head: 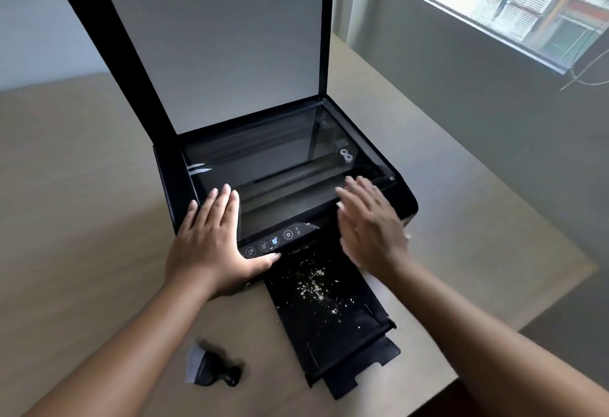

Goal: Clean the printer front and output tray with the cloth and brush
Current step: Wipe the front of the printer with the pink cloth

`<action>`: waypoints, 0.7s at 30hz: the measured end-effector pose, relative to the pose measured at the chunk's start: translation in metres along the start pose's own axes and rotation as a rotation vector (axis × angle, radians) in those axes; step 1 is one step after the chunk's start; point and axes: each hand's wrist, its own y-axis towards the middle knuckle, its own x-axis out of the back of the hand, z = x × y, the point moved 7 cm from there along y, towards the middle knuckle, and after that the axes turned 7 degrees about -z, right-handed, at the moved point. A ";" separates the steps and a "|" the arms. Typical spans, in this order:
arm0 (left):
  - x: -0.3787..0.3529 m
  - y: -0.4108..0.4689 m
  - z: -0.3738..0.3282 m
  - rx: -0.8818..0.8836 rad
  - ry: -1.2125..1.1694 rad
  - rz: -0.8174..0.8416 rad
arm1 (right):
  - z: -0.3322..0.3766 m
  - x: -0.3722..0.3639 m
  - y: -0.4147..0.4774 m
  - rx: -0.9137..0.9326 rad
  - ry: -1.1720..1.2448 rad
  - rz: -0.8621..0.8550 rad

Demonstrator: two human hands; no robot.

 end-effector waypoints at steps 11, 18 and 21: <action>0.000 0.000 0.000 0.005 -0.016 -0.014 | -0.078 0.070 0.002 -0.547 0.428 -0.318; 0.001 0.000 -0.002 0.005 -0.021 -0.006 | -0.039 0.015 -0.002 -0.223 0.004 -0.053; 0.001 0.001 -0.003 0.005 -0.017 -0.001 | -0.007 0.005 -0.008 0.007 0.108 -0.030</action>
